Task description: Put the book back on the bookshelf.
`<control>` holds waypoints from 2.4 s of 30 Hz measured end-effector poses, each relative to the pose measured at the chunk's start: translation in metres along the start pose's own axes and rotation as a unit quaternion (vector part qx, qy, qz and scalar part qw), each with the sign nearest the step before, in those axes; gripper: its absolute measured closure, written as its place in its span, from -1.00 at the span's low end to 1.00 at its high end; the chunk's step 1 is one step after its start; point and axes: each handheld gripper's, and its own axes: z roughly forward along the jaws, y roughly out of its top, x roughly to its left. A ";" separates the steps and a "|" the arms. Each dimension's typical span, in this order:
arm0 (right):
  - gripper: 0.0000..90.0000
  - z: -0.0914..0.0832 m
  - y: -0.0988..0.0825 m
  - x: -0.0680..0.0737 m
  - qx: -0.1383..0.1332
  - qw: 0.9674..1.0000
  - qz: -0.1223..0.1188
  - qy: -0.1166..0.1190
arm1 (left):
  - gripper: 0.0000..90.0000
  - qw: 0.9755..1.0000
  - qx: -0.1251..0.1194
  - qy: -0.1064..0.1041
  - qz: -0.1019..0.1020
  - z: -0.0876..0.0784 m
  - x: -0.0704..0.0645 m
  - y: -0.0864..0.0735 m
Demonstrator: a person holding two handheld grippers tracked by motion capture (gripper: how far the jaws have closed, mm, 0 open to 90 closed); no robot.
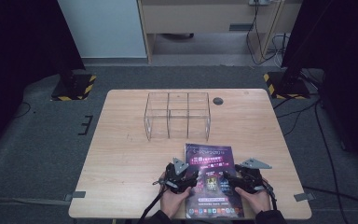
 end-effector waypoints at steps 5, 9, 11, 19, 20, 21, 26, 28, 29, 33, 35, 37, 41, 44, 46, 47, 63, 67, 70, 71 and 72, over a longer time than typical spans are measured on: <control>-0.21 0.000 0.000 0.000 0.001 1.000 -0.006 0.000 | -0.15 1.000 0.012 0.007 -0.003 0.003 0.000 0.001; -0.22 0.000 0.000 0.000 0.002 1.000 -0.007 -0.001 | -0.29 1.000 0.014 0.021 -0.007 0.006 0.002 0.003; -0.22 0.000 0.000 0.000 0.002 1.000 -0.006 0.000 | -0.33 1.000 0.014 0.026 -0.007 0.007 0.002 0.004; -0.23 0.000 0.000 0.000 0.001 1.000 -0.004 0.002 | -0.30 1.000 0.015 0.016 -0.006 0.012 -0.002 0.008; -0.22 0.000 0.000 0.000 0.001 1.000 -0.001 0.003 | -0.30 1.000 0.016 0.020 -0.004 0.013 -0.003 0.008; -0.21 0.000 0.000 0.000 0.001 1.000 0.002 0.004 | -0.30 1.000 0.016 0.021 -0.005 0.013 -0.004 0.008; -0.22 0.000 0.000 0.000 0.001 1.000 0.003 0.003 | -0.14 0.999 0.001 0.011 -0.044 0.011 0.002 0.007; -0.22 0.000 0.000 0.000 0.001 1.000 0.004 0.002 | -0.08 0.998 -0.005 0.003 -0.061 0.010 0.005 0.006; -0.21 0.000 0.000 -0.001 -0.001 1.000 0.004 0.002 | -0.05 0.998 -0.007 0.001 -0.068 0.010 0.007 0.006; -0.21 0.000 0.000 -0.003 -0.003 1.000 0.012 0.007 | 0.02 0.997 -0.010 -0.004 -0.077 0.008 0.008 0.005; -0.21 -0.001 0.000 -0.004 -0.005 1.000 0.015 0.008 | 0.03 0.997 -0.011 -0.005 -0.077 0.008 0.008 0.004; -0.20 -0.001 0.000 -0.006 -0.007 1.000 0.023 0.012 | 0.06 0.996 -0.018 -0.012 -0.081 0.006 0.008 0.003; -0.20 -0.001 0.000 -0.006 -0.007 1.000 0.025 0.009 | 0.08 0.995 -0.045 -0.030 -0.084 0.000 0.008 0.003; -0.19 -0.001 0.000 -0.006 -0.008 1.000 0.025 0.009 | 0.15 0.992 -0.074 -0.068 -0.078 -0.007 0.005 0.007; -0.18 -0.001 0.000 -0.006 -0.008 1.000 0.026 0.009 | 0.12 0.992 -0.079 -0.085 -0.056 -0.008 -0.004 0.010; -0.17 -0.001 0.000 -0.006 -0.009 1.000 0.026 0.009 | 0.07 0.993 -0.077 -0.085 -0.039 -0.007 -0.010 0.010; -0.14 -0.001 0.000 -0.008 -0.009 0.999 0.032 0.012 | -0.12 0.996 -0.048 -0.071 -0.004 0.002 -0.006 0.008; -0.14 -0.001 0.000 -0.008 -0.009 1.000 0.027 0.011 | -0.13 0.998 -0.043 -0.053 0.000 0.005 -0.006 0.008; -0.14 -0.001 0.000 -0.007 -0.008 1.000 0.024 0.008 | -0.18 0.999 -0.034 -0.030 0.011 0.007 -0.007 0.009; -0.14 -0.001 0.000 -0.007 -0.008 1.000 0.023 0.007 | -0.21 0.999 -0.030 -0.019 0.014 0.009 -0.007 0.009; -0.14 -0.001 0.000 -0.007 -0.008 1.000 0.020 0.007 | -0.24 1.000 -0.021 -0.009 0.018 0.010 -0.005 0.010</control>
